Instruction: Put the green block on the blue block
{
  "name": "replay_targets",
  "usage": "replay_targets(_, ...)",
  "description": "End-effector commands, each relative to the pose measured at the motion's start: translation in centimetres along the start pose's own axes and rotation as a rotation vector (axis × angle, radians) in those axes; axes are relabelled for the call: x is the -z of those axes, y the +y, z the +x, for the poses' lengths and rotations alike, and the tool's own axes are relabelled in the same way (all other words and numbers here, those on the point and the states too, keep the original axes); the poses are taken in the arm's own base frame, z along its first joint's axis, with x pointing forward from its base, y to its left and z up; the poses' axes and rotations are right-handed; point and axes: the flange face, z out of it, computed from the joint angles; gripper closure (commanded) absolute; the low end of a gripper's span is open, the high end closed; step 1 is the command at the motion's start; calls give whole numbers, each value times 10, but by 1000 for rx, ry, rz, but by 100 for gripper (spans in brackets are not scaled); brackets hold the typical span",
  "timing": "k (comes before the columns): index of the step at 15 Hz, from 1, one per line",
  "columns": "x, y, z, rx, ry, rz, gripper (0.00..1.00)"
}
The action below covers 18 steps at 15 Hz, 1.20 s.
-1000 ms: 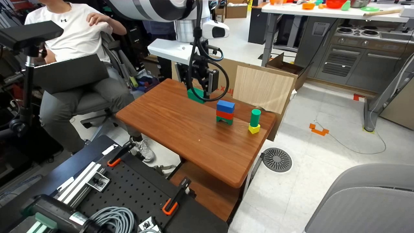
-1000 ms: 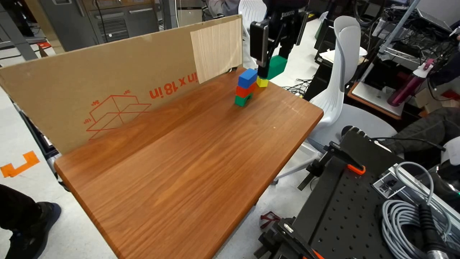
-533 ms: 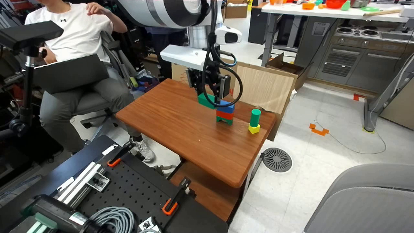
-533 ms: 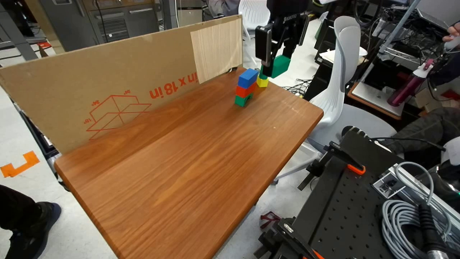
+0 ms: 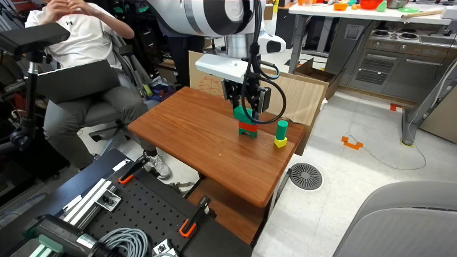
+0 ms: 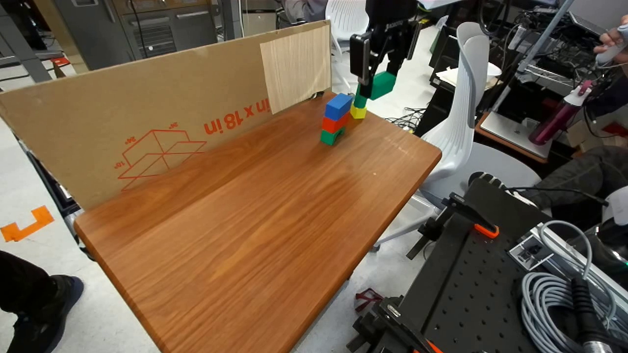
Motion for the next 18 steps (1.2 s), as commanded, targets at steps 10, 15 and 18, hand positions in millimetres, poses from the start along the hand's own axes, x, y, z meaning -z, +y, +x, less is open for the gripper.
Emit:
replay_targets(10,5,-19,43,35,46,-40,57)
replay_targets(15,0,-28,54,54,48,-40,57)
replay_targets(18,-7,-31,58,58,41,-39,57)
